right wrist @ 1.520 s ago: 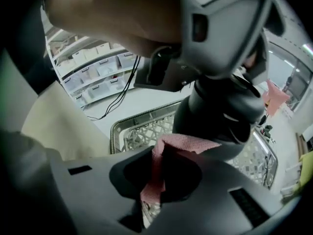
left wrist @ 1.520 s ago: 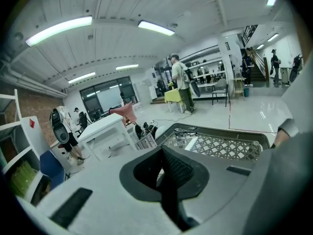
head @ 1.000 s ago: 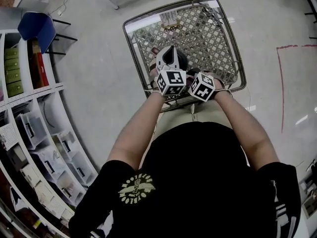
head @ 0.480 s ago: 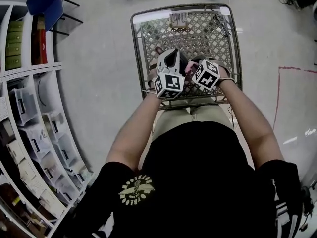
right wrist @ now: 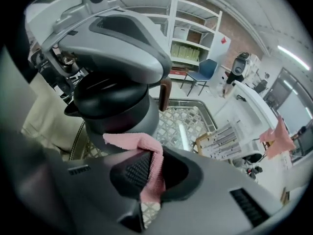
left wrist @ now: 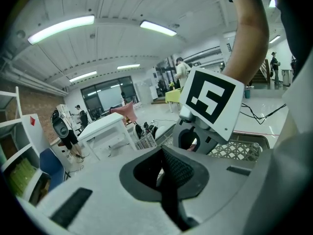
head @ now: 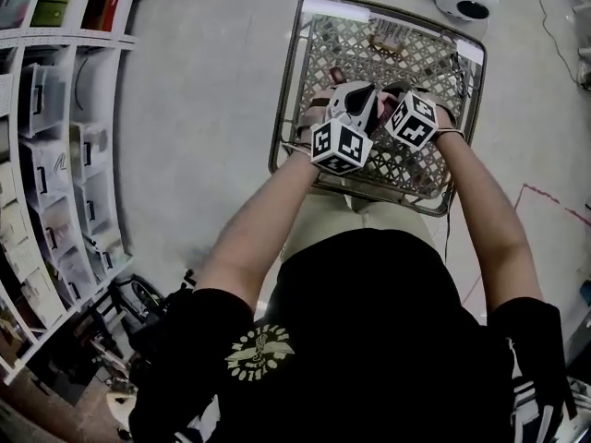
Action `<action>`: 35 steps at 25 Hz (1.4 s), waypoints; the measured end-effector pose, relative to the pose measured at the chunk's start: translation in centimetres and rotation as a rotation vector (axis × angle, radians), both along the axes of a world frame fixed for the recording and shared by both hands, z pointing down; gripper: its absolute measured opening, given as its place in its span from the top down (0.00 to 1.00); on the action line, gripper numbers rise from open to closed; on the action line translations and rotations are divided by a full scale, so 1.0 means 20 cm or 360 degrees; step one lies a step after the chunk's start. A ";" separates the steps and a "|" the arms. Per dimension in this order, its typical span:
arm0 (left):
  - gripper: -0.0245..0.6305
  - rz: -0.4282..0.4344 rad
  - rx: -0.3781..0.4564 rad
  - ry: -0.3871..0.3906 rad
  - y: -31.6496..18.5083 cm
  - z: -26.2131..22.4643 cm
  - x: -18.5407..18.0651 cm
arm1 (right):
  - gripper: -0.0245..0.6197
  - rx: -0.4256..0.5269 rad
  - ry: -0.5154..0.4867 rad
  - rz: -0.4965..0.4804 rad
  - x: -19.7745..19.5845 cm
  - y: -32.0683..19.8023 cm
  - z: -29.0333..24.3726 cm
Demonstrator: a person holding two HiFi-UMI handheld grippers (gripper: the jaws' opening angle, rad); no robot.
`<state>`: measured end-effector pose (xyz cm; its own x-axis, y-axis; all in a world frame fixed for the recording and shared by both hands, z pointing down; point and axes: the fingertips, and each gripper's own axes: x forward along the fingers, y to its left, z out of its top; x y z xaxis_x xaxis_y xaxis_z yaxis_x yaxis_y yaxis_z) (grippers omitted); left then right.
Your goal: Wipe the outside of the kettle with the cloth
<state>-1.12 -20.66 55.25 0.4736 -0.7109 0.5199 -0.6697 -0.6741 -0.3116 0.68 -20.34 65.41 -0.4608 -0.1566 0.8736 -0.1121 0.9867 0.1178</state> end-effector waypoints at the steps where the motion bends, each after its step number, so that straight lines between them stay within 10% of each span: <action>1: 0.95 0.0005 -0.0001 0.0004 0.00 -0.02 -0.01 | 0.91 0.0013 0.0000 -0.0015 -0.02 -0.02 -0.02; 35: 0.95 0.0035 -0.0039 0.0035 0.00 -0.09 -0.13 | 0.91 -0.0358 -0.0315 0.0505 -0.42 0.75 -0.02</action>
